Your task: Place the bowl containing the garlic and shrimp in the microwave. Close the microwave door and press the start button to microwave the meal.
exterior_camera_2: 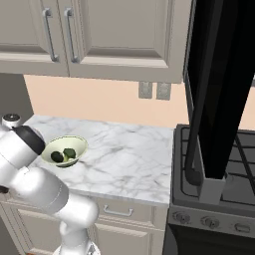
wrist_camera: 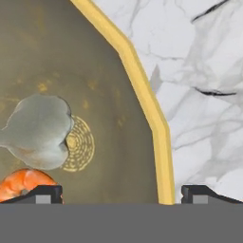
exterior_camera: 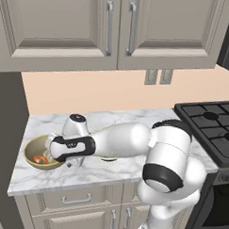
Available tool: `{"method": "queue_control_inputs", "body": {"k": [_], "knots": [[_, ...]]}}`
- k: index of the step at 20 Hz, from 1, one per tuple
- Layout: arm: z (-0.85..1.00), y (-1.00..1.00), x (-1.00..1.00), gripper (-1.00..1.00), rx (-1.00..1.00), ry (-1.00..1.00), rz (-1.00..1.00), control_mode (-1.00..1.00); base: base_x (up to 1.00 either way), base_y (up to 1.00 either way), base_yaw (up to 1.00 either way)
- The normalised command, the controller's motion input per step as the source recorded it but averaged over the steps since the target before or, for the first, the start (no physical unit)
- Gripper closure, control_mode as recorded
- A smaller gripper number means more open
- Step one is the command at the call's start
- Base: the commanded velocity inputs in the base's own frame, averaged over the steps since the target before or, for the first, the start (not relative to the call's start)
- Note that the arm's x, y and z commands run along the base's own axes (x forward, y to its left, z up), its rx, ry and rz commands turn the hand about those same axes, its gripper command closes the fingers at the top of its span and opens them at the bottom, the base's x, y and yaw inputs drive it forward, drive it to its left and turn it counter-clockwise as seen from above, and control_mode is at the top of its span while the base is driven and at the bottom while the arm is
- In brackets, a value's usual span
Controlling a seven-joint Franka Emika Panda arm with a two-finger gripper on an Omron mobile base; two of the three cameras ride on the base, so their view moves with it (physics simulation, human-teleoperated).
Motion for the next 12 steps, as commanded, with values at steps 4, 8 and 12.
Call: {"method": "queue_control_inputs", "body": {"k": [4, 8, 12], "knots": [[-0.10, 0.13, 0.16, 1.00, 0.00, 0.00, 0.00, -1.00, 0.00, 0.00, 0.00], [0.00, 0.01, 0.03, 1.00, 0.00, 0.00, 0.00, -1.00, 0.00, 0.00, 0.00], [-0.04, 0.00, 0.00, 1.00, 0.00, 0.00, 0.00, -1.00, 0.00, 0.00, 0.00]]}}
